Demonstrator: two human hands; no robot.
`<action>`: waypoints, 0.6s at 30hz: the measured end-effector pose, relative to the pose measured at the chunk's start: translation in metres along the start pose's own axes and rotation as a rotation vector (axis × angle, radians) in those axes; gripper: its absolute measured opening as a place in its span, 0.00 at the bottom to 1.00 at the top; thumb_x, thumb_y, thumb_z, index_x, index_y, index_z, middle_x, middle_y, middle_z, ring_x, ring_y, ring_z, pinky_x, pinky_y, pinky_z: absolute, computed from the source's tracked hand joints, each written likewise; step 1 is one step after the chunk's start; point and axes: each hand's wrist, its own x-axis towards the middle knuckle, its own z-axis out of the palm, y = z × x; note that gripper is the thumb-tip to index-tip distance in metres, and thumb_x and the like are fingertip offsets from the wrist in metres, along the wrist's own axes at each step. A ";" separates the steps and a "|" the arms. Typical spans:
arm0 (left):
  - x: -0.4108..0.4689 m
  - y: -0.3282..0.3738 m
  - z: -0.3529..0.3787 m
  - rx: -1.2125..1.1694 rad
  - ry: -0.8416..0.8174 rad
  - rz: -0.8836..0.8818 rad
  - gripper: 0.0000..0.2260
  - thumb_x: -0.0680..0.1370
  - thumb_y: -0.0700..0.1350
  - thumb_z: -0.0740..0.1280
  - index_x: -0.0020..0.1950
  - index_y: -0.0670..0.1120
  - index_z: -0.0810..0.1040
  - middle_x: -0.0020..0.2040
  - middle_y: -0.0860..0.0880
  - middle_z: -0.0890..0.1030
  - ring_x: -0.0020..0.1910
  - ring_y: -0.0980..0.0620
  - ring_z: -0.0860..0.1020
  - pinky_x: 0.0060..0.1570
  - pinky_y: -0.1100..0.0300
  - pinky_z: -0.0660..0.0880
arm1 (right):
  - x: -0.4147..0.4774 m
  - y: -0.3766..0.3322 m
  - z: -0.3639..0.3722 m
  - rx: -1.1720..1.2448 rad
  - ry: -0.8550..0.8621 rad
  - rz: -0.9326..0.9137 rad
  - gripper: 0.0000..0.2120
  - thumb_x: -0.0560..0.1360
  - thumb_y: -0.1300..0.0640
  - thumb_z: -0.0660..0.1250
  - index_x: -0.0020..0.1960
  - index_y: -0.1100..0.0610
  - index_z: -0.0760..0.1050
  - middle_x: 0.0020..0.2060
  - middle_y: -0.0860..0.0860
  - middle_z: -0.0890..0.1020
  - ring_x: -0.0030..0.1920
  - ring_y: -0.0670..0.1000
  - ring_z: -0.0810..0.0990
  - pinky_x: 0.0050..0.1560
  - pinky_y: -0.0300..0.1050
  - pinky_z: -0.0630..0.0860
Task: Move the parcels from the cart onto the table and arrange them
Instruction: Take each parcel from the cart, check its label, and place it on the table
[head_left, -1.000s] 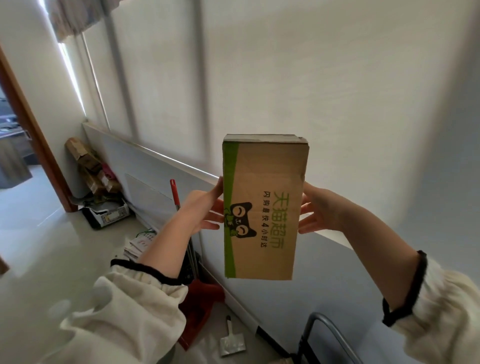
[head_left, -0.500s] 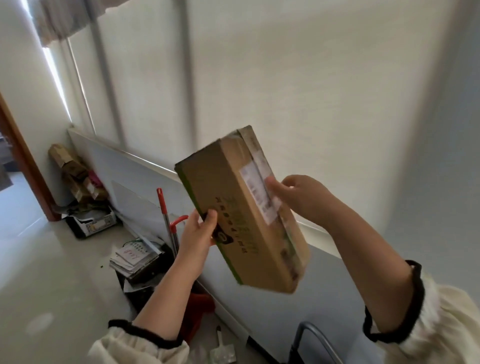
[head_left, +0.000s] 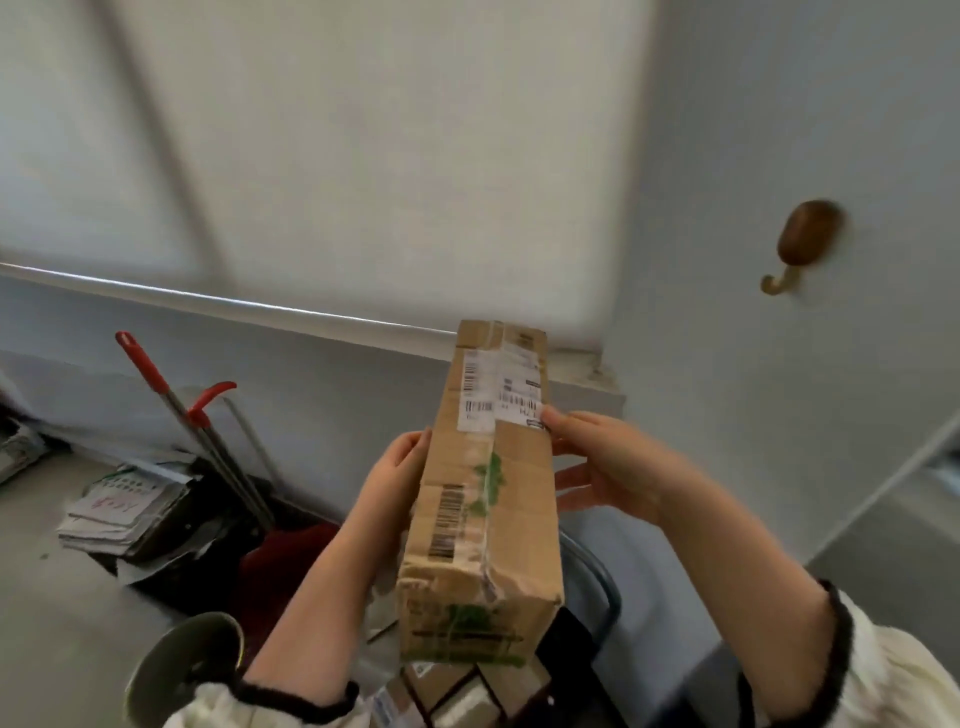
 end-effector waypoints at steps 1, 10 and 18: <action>-0.002 -0.005 0.012 -0.010 -0.070 -0.011 0.07 0.79 0.52 0.61 0.53 0.51 0.73 0.46 0.52 0.79 0.43 0.56 0.78 0.36 0.65 0.72 | -0.009 0.010 -0.007 0.024 0.048 0.017 0.22 0.73 0.43 0.65 0.59 0.57 0.74 0.52 0.53 0.82 0.46 0.57 0.84 0.51 0.55 0.80; -0.060 -0.031 0.122 -0.166 -0.405 -0.112 0.29 0.61 0.70 0.65 0.57 0.57 0.72 0.57 0.48 0.79 0.57 0.44 0.76 0.49 0.46 0.75 | -0.119 0.089 -0.073 0.212 0.393 0.050 0.18 0.75 0.46 0.66 0.56 0.59 0.76 0.48 0.51 0.83 0.40 0.52 0.84 0.40 0.45 0.80; -0.179 -0.054 0.235 -0.171 -0.573 -0.159 0.18 0.74 0.61 0.62 0.60 0.54 0.71 0.56 0.49 0.78 0.51 0.50 0.77 0.42 0.54 0.74 | -0.275 0.169 -0.122 0.276 0.596 0.075 0.15 0.75 0.48 0.66 0.53 0.59 0.77 0.47 0.56 0.82 0.40 0.53 0.83 0.39 0.47 0.81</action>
